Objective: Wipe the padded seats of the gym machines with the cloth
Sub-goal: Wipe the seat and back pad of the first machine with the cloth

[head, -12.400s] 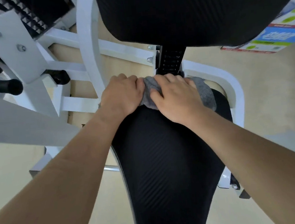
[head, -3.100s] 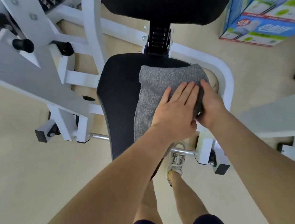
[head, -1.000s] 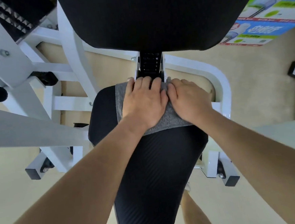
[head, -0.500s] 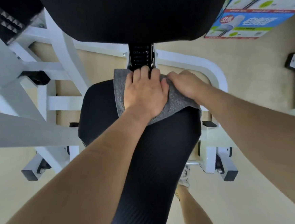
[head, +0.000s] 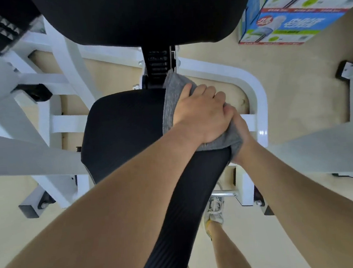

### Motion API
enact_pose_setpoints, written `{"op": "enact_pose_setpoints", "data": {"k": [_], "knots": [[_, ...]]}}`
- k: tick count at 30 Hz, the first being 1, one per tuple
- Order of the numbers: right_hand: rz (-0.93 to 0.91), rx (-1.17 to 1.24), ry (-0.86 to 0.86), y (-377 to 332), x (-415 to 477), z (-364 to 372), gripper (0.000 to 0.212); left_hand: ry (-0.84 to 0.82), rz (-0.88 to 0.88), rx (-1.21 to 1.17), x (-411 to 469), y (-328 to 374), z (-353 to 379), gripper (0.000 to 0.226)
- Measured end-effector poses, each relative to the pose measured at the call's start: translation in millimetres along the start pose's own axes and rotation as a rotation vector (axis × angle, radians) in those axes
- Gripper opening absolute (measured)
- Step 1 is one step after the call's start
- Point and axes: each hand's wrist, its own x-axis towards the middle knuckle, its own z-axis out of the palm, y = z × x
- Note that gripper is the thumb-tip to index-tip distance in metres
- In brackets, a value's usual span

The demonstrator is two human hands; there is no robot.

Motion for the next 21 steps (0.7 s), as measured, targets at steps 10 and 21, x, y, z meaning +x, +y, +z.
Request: {"op": "enact_pose_setpoints", "data": {"k": [10, 21], "knots": [[-0.081, 0.391, 0.109, 61.8, -57.8, 6.9, 0.045, 0.042, -0.004, -0.040, -61.8, 22.1, 17.1, 0.054], [0.022, 0.373, -0.035, 143.1, -139.1, 23.0, 0.050, 0.084, -0.189, -0.063, -187.3, 18.2, 28.4, 0.059]]}}
